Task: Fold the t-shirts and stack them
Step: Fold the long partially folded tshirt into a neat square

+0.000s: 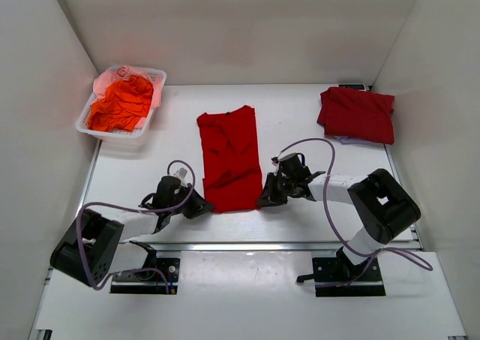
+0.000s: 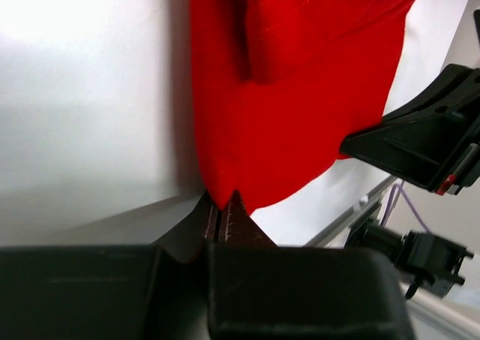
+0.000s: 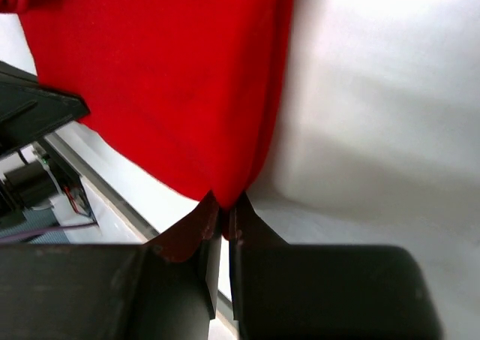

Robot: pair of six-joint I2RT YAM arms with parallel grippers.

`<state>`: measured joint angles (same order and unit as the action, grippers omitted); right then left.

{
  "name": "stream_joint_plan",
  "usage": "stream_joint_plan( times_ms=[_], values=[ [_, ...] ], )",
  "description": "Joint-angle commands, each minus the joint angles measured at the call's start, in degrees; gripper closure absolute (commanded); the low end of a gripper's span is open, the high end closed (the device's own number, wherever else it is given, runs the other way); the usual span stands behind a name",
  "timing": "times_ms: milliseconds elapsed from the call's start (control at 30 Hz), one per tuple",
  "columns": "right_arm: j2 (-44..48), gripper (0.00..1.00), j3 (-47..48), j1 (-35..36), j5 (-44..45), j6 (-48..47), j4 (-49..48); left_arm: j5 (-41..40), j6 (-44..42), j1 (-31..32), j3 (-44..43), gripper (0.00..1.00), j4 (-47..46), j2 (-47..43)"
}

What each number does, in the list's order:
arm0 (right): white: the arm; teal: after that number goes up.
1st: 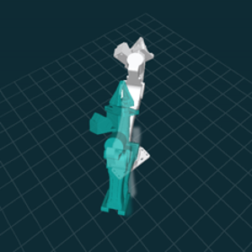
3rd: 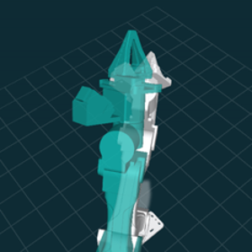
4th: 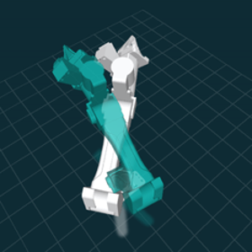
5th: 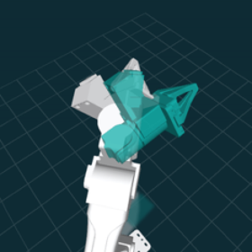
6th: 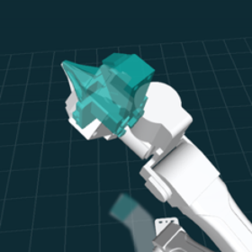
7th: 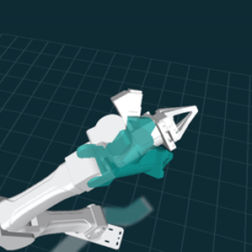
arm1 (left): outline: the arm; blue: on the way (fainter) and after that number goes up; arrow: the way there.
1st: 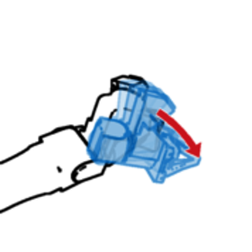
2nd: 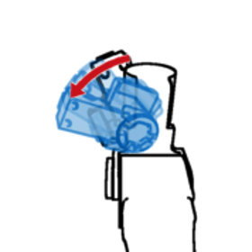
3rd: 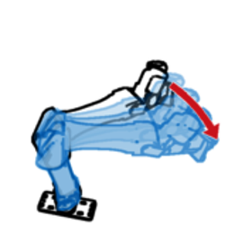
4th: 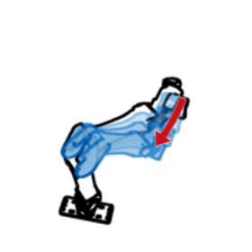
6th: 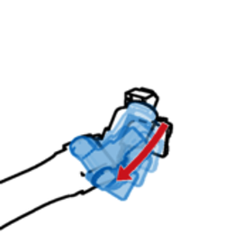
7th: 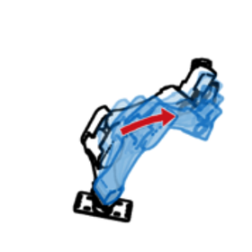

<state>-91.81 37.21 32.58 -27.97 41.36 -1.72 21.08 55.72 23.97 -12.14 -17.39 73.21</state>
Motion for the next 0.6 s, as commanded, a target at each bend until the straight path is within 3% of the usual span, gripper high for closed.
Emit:
stream_joint_plan(
  times_ms=[0,100,200,333,433,500,567],
  values=[
    [4.4,1.00,-2.4,2.2,2.8,-2.4,5.6,3.3,-4.1,-1.5,3.7,1.00,11.4,-7.0],
    [8.7,1.00,-3.8,6.7,3.6,-3.4,10.6,4.7,-8.3,-1.2,4.4,1.00,24.3,-16.1],
    [12.5,1.00,-4.2,11.6,3.3,-3.5,16.6,5.9,-6.7,-0.1,6.7,1.00,32.7,-27.9],
    [16.2,1.00,-3.4,13.0,0.4,-2.2,19.3,11.3,2.2,-2.8,10.7,1.00,32.7,-41.7],
    [15.3,1.00,0.9,8.2,-1.6,-5.0,21.1,13.4,7.2,-4.0,11.4,1.00,26.0,-41.7],
    [13.2,1.00,6.1,5.1,-3.8,-7.2,22.7,13.0,6.3,-5.3,8.3,1.00,23.3,-35.0],
    [9.5,1.00,11.0,1.8,-5.3,-10.1,24.2,13.5,1.1,-6.9,-0.8,1.00,23.1,-26.9]
  ],
)
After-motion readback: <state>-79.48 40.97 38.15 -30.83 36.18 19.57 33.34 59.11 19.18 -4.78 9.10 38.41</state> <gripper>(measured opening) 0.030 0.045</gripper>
